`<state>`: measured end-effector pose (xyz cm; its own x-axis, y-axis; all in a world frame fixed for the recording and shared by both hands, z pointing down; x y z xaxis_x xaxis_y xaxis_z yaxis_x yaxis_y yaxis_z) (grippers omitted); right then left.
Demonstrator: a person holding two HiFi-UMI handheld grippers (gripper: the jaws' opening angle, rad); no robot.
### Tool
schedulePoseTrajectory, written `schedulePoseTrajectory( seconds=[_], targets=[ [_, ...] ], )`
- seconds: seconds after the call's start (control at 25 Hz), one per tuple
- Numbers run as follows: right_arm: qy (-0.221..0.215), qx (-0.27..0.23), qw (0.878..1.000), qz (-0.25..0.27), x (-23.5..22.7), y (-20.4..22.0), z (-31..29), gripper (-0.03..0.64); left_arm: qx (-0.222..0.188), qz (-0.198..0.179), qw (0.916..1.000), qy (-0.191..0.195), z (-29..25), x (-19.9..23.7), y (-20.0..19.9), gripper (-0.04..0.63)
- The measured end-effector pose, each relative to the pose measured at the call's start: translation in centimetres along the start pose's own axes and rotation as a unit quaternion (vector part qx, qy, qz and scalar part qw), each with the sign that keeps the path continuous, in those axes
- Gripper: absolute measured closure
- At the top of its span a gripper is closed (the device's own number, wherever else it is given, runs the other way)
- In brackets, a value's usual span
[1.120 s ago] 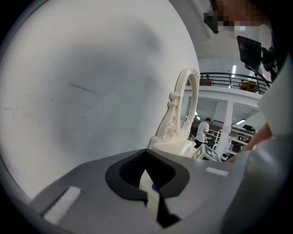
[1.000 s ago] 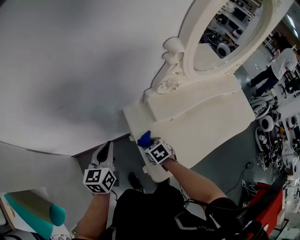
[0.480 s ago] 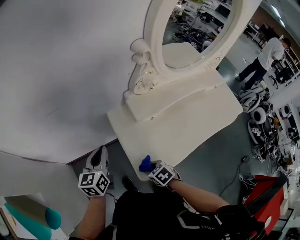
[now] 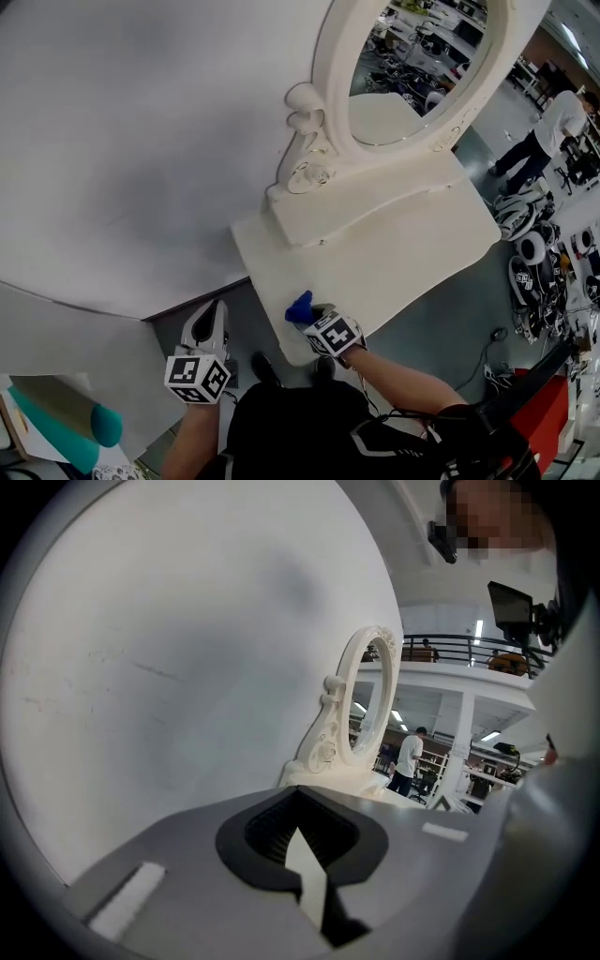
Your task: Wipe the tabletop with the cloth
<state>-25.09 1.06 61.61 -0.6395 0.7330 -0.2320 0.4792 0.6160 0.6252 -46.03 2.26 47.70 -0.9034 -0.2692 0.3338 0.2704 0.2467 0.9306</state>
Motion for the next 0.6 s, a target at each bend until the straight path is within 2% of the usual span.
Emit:
schedulePoseTrajectory(
  seconds=[0.16, 0.24, 0.36, 0.52, 0.6],
  targets=[
    [0.064, -0.047, 0.997, 0.02, -4.8, -6.7, -3.6, 0.491, 0.002, -0.005, 1.0, -0.005, 1.0, 0.7, -0.7, 0.588],
    [0.083, -0.044, 0.995, 0.028, -6.4, -8.8, -5.5, 0.491, 0.007, -0.011, 0.9999, -0.008, 1.3, 1.1, -0.8, 0.588],
    [0.108, -0.022, 0.993, 0.034, -7.8, -9.4, -7.6, 0.489, 0.016, -0.014, 0.9997, -0.009, 1.6, 1.6, -0.7, 0.588],
    [0.096, -0.004, 0.992, 0.085, -6.6, -8.6, -7.5, 0.489, 0.018, -0.01, 0.9998, -0.006, 1.3, 2.2, -0.8, 0.588],
    [0.075, 0.008, 0.993, 0.085, -5.6, -7.1, -6.6, 0.489, 0.018, -0.01, 0.9998, 0.002, 0.7, 2.1, -0.8, 0.588]
  ],
)
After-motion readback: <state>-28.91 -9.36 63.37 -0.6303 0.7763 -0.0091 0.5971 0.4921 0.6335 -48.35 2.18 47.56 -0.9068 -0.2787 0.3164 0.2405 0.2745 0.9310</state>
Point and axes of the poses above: the fingertips, and each gripper's own axes: z backward along the fingers, x to its left, y out of its underside, the point moved 5 cm from there along z, backward along the fingers, and after that the axes turned 6 degrees about -x, right-handed, at the moved point
